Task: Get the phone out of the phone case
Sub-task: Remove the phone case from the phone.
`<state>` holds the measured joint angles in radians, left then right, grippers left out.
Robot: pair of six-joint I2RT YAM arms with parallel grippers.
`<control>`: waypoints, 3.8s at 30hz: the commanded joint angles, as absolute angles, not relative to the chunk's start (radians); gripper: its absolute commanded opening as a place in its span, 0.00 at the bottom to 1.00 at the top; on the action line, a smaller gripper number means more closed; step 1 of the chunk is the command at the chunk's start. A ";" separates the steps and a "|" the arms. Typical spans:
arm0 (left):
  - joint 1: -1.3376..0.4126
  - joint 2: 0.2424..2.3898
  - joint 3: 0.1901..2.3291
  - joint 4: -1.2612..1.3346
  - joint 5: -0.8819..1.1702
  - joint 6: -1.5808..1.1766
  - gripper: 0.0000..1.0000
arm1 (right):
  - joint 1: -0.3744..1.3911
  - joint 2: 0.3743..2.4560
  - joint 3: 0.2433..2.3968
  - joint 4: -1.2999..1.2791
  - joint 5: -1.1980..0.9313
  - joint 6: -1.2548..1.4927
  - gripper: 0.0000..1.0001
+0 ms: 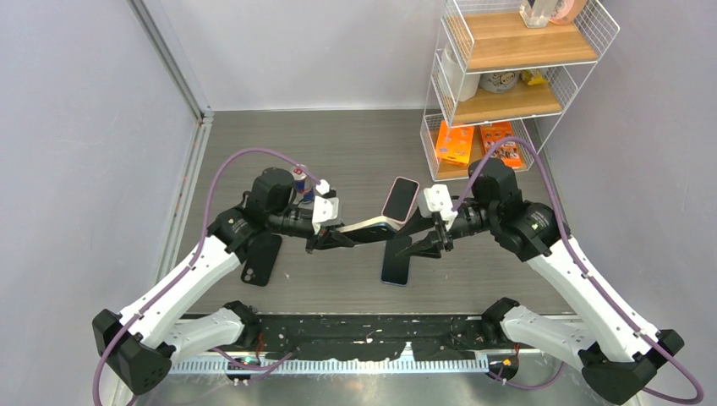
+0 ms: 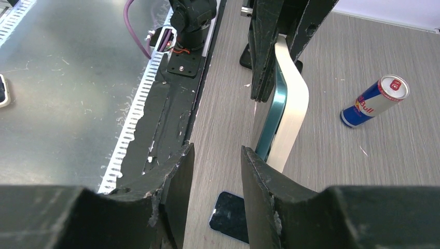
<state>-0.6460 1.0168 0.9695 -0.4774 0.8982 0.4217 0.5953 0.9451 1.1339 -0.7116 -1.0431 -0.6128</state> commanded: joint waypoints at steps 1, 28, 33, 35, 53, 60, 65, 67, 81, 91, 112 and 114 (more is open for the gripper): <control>-0.645 1.002 0.979 -0.388 0.936 0.412 0.00 | 0.591 0.943 1.139 -0.663 -1.053 -0.594 0.44; -0.645 0.997 0.968 -0.393 0.941 0.422 0.00 | 0.566 0.936 1.161 -0.683 -1.076 -0.610 0.43; -0.644 0.994 0.964 -0.394 0.941 0.423 0.00 | 0.565 0.938 1.165 -0.682 -1.071 -0.613 0.42; -0.644 0.994 0.963 -0.394 0.941 0.423 0.00 | 0.566 0.938 1.166 -0.683 -1.069 -0.613 0.42; -0.645 0.986 0.962 -0.396 0.956 0.423 0.00 | 0.560 0.946 1.166 -0.681 -1.057 -0.617 0.42; -0.645 0.988 0.968 -0.394 0.961 0.420 0.00 | 0.560 0.956 1.150 -0.666 -1.055 -0.610 0.42; -0.644 0.989 0.966 -0.386 0.971 0.414 0.00 | 0.560 0.961 1.131 -0.636 -1.039 -0.596 0.42; -0.644 0.990 0.964 -0.376 0.985 0.404 0.00 | 0.560 0.959 1.113 -0.611 -1.023 -0.575 0.42; -0.648 1.014 0.986 -0.353 1.096 0.379 0.00 | 0.560 0.984 1.053 -0.483 -0.927 -0.482 0.42; -0.651 1.028 1.004 -0.313 1.030 0.349 0.00 | 0.569 1.015 1.040 -0.478 -0.987 -0.471 0.41; -0.651 1.016 1.018 -0.379 1.212 0.435 0.00 | 0.574 1.077 1.064 -0.509 -0.970 -0.514 0.40; -0.650 1.016 1.021 -0.385 1.226 0.443 0.00 | 0.575 1.077 1.064 -0.511 -0.960 -0.517 0.40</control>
<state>-0.6167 1.0519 0.9478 -0.5606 0.9279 0.3790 0.5617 1.0351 1.0454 -0.5575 -1.0195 -0.4759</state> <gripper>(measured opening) 0.181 0.402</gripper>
